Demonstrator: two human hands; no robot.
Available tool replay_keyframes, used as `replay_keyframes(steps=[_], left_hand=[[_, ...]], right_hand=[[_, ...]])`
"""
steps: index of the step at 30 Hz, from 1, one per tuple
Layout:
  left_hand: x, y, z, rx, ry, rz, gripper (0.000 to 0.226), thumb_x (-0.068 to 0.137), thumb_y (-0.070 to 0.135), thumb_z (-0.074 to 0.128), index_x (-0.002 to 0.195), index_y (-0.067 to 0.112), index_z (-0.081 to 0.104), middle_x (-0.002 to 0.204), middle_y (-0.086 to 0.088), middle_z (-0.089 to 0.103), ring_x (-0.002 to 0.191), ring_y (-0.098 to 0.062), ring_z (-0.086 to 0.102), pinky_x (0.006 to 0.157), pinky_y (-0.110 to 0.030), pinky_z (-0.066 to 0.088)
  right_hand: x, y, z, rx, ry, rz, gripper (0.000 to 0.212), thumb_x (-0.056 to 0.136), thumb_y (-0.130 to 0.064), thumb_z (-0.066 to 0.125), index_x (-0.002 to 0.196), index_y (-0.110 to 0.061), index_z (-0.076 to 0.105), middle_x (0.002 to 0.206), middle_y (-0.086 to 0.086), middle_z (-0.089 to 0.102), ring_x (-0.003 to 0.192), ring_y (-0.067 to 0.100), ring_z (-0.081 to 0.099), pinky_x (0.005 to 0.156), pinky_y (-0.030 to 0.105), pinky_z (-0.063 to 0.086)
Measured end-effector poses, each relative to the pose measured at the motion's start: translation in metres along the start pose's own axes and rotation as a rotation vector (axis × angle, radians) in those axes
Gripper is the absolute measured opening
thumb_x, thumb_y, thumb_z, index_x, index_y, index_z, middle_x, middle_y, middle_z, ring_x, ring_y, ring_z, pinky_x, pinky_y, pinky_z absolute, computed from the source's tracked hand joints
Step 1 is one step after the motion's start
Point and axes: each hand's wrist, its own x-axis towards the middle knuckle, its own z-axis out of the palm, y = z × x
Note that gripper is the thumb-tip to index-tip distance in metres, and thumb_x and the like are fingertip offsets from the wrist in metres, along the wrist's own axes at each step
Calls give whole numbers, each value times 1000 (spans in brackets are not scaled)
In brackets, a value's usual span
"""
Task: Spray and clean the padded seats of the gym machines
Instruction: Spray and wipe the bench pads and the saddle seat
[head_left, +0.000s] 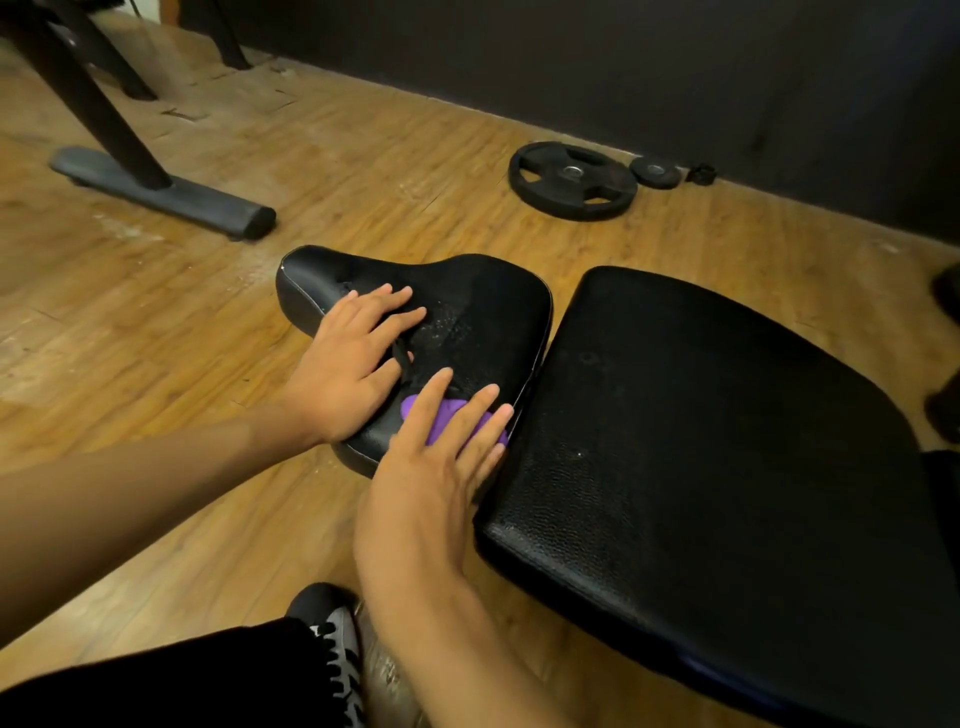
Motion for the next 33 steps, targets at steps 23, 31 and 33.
replay_keyframes(steps=[23,31,33], left_hand=[[-2,3,-2,116,-17,3,60,100,43,32,150,15,48,161,-9,37,153,-27,24,127,-46,11],[-6,18,-17,337,-100,-3,60,101,43,26,149,15,49,157,-14,42,145,-34,36,115,-49,30],[-7,23,-23,355,-94,29,58,101,41,29,146,13,53,153,-14,47,139,-36,43,110,-50,36]], right_hand=[[238,-11,-60,-13,-327,-145,36,107,-28,38,138,-10,32,129,21,55,116,40,54,88,42,41],[150,46,-93,-67,-381,-384,51,109,-26,32,158,-17,21,166,10,15,153,28,12,120,43,19],[136,58,-100,-103,-423,-421,54,109,-27,31,160,-19,14,168,7,7,155,24,4,122,41,16]])
